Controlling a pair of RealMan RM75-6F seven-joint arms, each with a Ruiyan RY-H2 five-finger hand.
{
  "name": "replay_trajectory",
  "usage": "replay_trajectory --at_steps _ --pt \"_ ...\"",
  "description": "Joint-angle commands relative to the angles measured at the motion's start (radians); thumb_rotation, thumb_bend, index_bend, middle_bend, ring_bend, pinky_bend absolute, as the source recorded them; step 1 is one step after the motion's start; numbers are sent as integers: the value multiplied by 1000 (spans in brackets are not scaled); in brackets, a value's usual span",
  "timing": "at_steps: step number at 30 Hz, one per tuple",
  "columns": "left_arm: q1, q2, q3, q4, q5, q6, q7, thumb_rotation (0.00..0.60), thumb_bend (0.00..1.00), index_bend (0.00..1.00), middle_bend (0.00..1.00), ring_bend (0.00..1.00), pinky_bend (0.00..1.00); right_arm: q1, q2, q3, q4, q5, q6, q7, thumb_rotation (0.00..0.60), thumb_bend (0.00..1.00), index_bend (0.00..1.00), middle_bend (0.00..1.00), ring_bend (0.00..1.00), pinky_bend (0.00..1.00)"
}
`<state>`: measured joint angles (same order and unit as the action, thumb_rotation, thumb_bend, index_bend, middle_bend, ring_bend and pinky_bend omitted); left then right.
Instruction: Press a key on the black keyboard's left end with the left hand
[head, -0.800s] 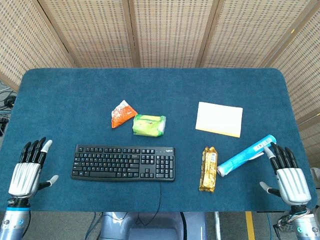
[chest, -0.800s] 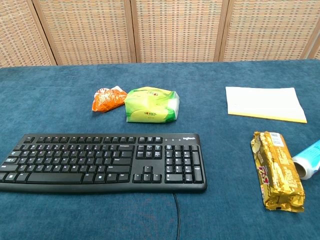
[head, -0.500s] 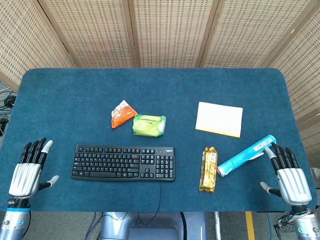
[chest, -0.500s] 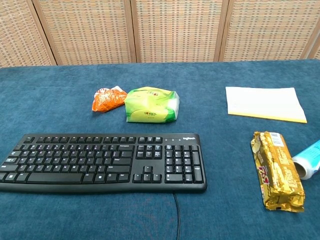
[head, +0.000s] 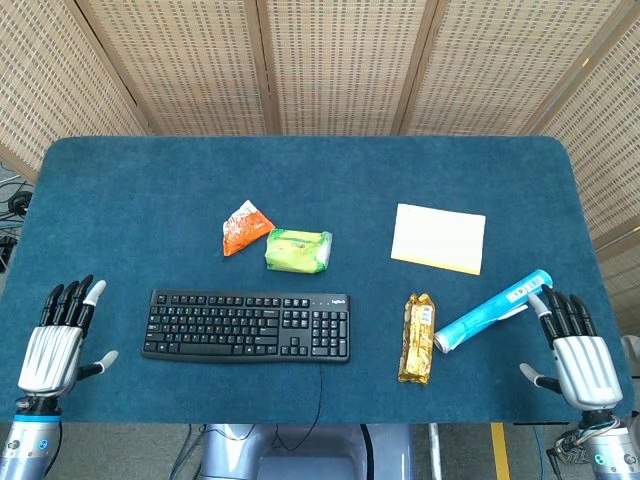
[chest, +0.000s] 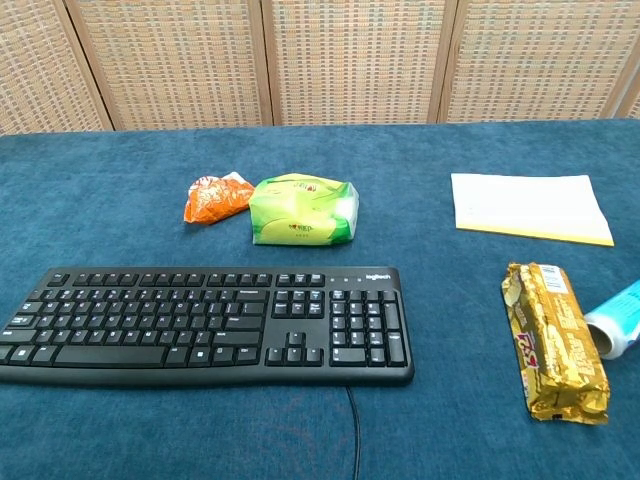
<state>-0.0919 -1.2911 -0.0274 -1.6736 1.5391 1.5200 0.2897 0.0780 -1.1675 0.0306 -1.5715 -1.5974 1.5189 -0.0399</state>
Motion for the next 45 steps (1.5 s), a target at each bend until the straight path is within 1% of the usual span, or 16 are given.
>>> replay_trajectory --at_steps 1,10,14,15,16,19,21,22,24,26,29,32,35,39,41,45 --pt "1 0 1 -2 2 2 2 600 113 0 0 0 0 -1 0 -1 1 -1 1 2 600 0 0 0 0 0" --pt "3 -3 1 -5 3 5 8 600 136 0 0 0 0 -1 0 -2 3 -1 -1 5 600 0 0 0 0 0" --pt "4 -8 -5 -5 -1 12 17 600 178 0 1 0 0 0 -1 -2 5 0 -3 4 600 0 0 0 0 0" --pt "5 -10 -8 -6 -3 15 20 600 204 0 23 8 0 0 -1 -2 5 1 -3 4 600 0 0 0 0 0" --pt "6 -15 -13 -8 -7 21 26 600 226 0 52 24 1 0 -1 -2 5 1 -3 4 600 0 0 0 0 0" --pt "6 -32 -25 -9 -9 35 35 600 317 0 263 170 65 -1 -2 0 5 4 -2 5 600 0 0 0 0 0" --pt "4 -51 -37 -2 -1 53 42 600 399 0 430 302 147 0 -3 2 6 6 -2 6 600 0 0 0 0 0" --pt "3 -60 -42 1 2 61 43 600 425 0 471 336 167 0 -3 2 7 7 -2 5 600 0 0 0 0 0" --pt "-2 -70 -47 4 7 63 49 600 515 0 554 413 216 2 -4 2 8 9 -7 3 600 0 0 0 0 0" --pt "-7 -67 -47 -7 3 51 56 600 582 0 591 454 249 3 -6 1 8 8 -10 0 600 0 0 0 0 0" --pt "-16 -54 -46 -40 -9 24 74 600 639 0 609 471 268 4 -8 -1 9 7 -13 -3 600 0 0 0 0 0" --pt "-26 -24 -34 -106 -41 -29 84 600 653 0 614 475 277 4 -8 0 8 9 -14 -3 600 0 0 0 0 0" --pt "-49 46 -17 -225 -107 -134 68 600 668 0 618 477 288 5 -9 1 7 9 -14 -3 600 0 0 0 0 0" --pt "-100 152 -17 -344 -208 -266 73 600 686 0 623 480 295 5 -8 0 6 7 -14 -3 600 0 0 0 0 0" --pt "-118 180 -25 -368 -248 -295 99 600 688 0 624 480 295 6 -7 0 6 7 -13 -1 600 0 0 0 0 0" --pt "-160 225 -34 -417 -361 -361 157 600 688 0 624 480 295 6 -6 1 6 8 -13 4 600 0 0 0 0 0"
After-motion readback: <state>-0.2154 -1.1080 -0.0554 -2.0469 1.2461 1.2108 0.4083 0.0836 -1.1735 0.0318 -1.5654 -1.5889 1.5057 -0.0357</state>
